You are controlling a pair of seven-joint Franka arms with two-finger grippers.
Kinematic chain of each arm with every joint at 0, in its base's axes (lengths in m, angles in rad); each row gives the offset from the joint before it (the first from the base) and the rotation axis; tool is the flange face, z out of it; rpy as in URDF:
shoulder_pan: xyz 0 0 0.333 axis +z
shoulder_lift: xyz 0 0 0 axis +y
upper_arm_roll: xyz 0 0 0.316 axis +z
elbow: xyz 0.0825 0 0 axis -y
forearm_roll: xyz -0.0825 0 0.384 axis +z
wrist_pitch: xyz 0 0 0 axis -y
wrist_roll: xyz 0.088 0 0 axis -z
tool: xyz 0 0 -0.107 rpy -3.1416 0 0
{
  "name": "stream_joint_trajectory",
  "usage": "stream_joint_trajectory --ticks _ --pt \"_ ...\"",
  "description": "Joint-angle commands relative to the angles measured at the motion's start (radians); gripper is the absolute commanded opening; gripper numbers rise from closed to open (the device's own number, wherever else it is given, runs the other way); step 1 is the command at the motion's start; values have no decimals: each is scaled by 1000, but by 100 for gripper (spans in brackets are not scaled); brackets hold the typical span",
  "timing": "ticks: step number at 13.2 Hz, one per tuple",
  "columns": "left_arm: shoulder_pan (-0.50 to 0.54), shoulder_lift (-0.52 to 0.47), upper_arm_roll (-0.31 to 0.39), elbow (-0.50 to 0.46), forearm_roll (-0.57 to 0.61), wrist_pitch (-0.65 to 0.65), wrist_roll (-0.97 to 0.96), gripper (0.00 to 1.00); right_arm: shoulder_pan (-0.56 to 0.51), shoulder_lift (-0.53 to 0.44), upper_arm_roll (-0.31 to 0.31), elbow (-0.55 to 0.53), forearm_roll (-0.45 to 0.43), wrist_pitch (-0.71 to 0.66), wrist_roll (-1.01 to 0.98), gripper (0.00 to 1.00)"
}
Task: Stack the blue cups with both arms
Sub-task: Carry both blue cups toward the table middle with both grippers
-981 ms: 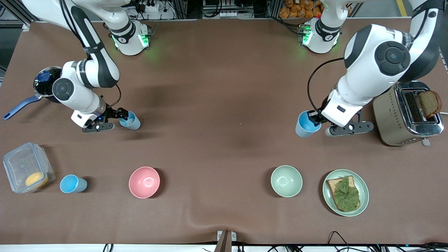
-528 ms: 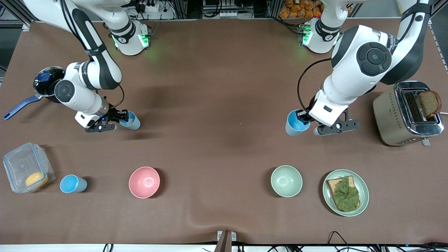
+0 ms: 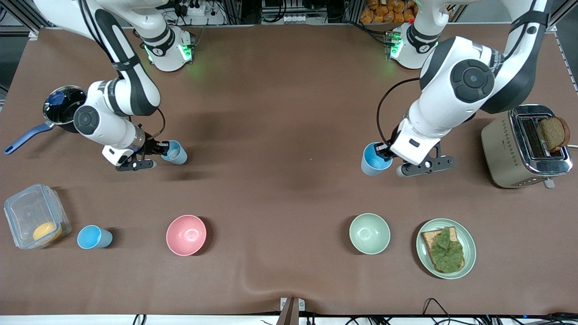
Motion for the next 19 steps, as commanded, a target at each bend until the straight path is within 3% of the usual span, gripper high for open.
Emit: stream_joint_trajectory --ticks 1,7,11,13,16,17,19 --pt "-6 21 2 25 0 -5 -22 0 68 -17 1 103 29 -126 102 0" --pt "-4 47 5 25 6 3 -21 0 380 50 1 225 95 -105 534 0" --pt "13 40 5 16 20 -14 -19 0 609 193 -2 294 164 90 807 0" --pt "8 46 5 21 20 -12 -19 0 652 245 -2 314 163 159 872 0" --pt "0 44 5 21 18 -12 -22 0 660 258 -5 318 158 161 874 0" --pt "0 38 3 21 17 -14 -30 0 660 258 -8 318 157 161 874 4" --pt "-7 27 -5 18 15 -15 -92 0 657 252 -10 318 157 149 872 43"
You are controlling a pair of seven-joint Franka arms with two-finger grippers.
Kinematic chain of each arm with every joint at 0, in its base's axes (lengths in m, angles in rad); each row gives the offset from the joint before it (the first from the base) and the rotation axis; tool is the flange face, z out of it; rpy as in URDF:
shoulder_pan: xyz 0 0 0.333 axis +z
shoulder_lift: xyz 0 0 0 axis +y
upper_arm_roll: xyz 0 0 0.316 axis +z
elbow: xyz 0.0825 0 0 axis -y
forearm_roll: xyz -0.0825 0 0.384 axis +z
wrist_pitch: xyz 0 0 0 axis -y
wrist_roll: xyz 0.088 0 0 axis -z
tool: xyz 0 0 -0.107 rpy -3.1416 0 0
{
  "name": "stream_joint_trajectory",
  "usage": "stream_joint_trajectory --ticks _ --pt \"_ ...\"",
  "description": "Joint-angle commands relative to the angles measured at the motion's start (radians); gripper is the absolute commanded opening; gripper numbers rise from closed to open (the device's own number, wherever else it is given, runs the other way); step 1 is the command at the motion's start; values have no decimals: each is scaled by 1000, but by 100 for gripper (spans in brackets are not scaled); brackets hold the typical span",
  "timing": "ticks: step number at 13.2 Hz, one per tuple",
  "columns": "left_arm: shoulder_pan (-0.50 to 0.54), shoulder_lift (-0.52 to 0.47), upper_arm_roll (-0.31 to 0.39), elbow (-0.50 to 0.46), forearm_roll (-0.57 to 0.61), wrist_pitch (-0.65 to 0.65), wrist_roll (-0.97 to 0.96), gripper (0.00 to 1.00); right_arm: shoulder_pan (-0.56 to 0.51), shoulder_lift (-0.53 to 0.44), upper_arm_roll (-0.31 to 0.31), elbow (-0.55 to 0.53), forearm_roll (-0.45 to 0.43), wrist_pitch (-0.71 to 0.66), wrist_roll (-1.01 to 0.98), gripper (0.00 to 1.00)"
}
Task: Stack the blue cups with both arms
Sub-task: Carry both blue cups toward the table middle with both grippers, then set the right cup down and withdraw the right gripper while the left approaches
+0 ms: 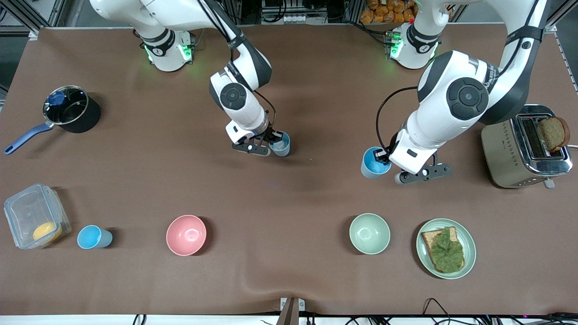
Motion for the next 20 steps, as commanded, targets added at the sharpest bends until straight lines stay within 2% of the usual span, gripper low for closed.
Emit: stream_joint_trajectory --ticks 1,2,3,4,5,8,11,14,15,17,20 --pt "-30 -10 -15 10 14 -16 -98 0 -9 -25 -11 17 15 -36 1 61" --pt "-44 -6 -15 10 14 -16 -124 0 -11 -55 -34 37 12 -110 -2 80" --pt "-47 -4 -17 10 14 -16 -135 0 -18 -69 -56 74 9 -202 -11 83" --pt "-56 -3 -17 10 14 -16 -136 0 -38 -83 -62 109 7 -276 -23 94" --pt "-63 -3 -17 11 14 -16 -155 0 -69 -99 -62 144 6 -337 -38 100" --pt "-130 6 -27 13 6 -15 -297 0 -226 -242 -61 157 -2 -509 -162 100" --pt "-277 101 -23 54 17 -1 -490 0 -467 -347 -61 165 -4 -709 -400 100" --pt "-386 225 -20 141 73 17 -670 0 -615 -401 -56 186 -5 -763 -690 100" --pt "-427 264 -17 170 86 37 -731 0 -630 -409 -58 220 -26 -807 -703 100" --pt "-458 309 -18 183 142 68 -791 0 -655 -433 -38 249 -167 -833 -713 100" --pt "-480 344 -17 183 152 117 -831 0 -734 -467 34 254 -244 -840 -718 100"
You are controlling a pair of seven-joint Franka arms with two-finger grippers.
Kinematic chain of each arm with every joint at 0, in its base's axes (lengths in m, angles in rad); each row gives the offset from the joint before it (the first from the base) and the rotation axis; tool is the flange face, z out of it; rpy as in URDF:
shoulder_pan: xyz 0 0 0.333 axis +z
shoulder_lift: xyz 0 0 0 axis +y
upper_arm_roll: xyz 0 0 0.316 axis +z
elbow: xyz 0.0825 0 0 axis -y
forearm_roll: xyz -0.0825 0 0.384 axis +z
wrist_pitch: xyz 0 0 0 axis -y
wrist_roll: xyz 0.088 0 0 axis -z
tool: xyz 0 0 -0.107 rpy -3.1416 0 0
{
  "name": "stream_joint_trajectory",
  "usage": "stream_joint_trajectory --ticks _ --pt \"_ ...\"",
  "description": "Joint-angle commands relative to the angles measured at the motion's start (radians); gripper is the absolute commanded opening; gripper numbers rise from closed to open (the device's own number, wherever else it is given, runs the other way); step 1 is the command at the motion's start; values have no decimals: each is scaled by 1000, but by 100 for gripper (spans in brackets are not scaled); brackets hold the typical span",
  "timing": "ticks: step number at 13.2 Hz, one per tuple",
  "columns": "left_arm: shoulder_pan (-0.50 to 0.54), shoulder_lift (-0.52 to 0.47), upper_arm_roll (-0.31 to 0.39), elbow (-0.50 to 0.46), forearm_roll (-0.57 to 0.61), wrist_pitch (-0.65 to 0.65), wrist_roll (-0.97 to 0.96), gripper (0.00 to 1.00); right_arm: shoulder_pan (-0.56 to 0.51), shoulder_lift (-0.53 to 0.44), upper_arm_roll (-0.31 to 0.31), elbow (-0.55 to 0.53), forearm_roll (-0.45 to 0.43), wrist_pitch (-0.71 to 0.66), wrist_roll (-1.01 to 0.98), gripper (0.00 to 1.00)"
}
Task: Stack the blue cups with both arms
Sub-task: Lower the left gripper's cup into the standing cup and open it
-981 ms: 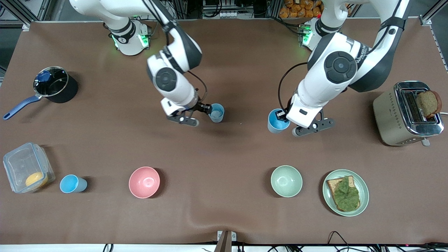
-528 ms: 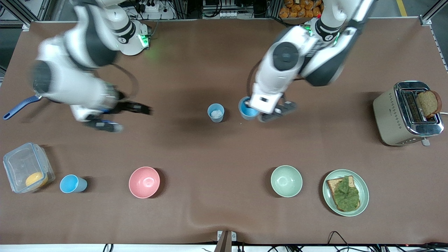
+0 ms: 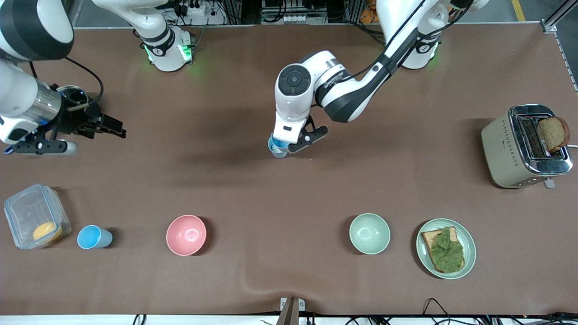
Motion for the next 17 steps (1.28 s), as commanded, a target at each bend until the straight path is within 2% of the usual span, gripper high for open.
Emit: stream_joint_trajectory --ticks 1,5,6,7,8,9,11,13,17 --pt "-24 38 6 33 33 18 -34 0 -116 -25 110 15 -72 -16 -35 100" --pt "-46 60 6 31 60 50 -58 0 -137 -20 116 49 -78 -31 -75 100" --pt "-48 67 6 33 59 52 -86 4 -135 -20 116 47 -78 -32 -74 100" --pt "-46 75 8 33 60 62 -119 38 -135 -20 118 49 -86 -32 -74 100" --pt "-46 75 8 31 63 68 -121 80 -135 -20 118 55 -93 -32 -74 100" --pt "-45 72 8 33 63 70 -121 100 -135 -20 118 68 -96 -37 -74 100" --pt "-29 26 18 33 66 69 -107 100 -135 -20 118 78 -115 -46 -74 100" --pt "17 -91 64 25 138 49 -17 100 -130 -19 118 82 -115 -55 -74 100" --pt "230 -270 55 22 138 -141 333 100 -129 -22 116 95 -113 -83 -71 100"
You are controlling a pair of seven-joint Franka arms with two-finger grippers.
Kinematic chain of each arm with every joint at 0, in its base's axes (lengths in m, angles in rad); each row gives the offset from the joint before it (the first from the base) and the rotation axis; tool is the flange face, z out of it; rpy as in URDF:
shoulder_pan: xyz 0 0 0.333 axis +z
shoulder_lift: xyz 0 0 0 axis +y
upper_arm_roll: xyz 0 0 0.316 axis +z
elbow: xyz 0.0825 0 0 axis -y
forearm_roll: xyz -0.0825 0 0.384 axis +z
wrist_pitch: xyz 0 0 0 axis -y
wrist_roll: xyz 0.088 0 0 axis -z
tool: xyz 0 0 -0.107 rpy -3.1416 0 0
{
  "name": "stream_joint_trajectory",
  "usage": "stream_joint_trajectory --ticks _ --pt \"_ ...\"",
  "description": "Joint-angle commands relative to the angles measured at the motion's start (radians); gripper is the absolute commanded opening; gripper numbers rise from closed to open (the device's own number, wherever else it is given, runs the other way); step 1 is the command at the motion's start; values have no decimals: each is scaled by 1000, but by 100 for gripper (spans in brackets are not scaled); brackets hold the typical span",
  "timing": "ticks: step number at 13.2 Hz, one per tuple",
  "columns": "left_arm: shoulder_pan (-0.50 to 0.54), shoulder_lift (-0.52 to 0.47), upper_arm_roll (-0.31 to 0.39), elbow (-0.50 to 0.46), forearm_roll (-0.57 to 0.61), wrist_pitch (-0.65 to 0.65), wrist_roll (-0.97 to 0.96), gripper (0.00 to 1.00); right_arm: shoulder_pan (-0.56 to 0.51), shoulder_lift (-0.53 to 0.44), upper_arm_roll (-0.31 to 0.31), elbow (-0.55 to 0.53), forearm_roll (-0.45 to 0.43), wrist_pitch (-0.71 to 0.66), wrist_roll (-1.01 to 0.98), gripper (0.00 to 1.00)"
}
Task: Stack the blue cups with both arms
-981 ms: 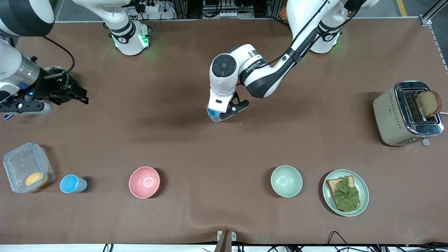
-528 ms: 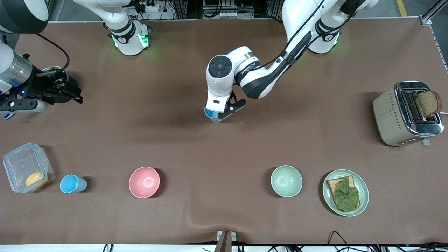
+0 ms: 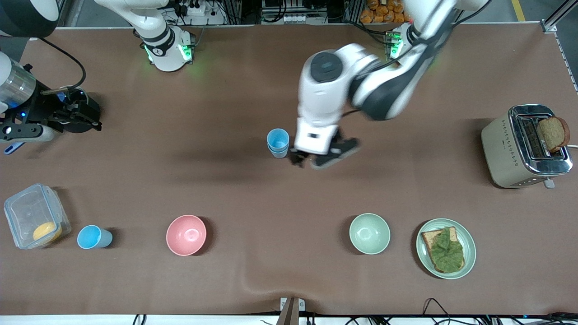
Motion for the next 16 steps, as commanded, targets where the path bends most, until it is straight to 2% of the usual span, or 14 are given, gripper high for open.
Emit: stream_joint_trajectory --ticks 1,3,5,8,10,12,14,16 --pt "127 -127 -12 -45 5 -123 254 100 -18 -6 22 26 -17 -36 1 100" --pt "238 -176 -14 -45 -18 -171 460 100 -10 -5 24 45 -17 -54 6 100" --pt "342 -213 -14 -45 -91 -200 656 100 -12 -5 22 46 -17 -54 4 100" --pt "444 -253 -6 -48 -135 -225 894 100 -18 -5 19 46 -17 -56 4 100" --pt "422 -299 42 -62 -152 -266 961 100 -19 -5 16 46 -17 -56 -5 100" --pt "349 -341 153 -88 -182 -287 1010 100 -18 -6 16 47 -17 -56 -3 100" --pt "313 -396 236 -140 -263 -287 1061 100 -13 -5 19 47 -17 -60 4 100" --pt "312 -433 241 -160 -273 -301 1065 100 -15 -5 19 50 -17 -60 3 100"
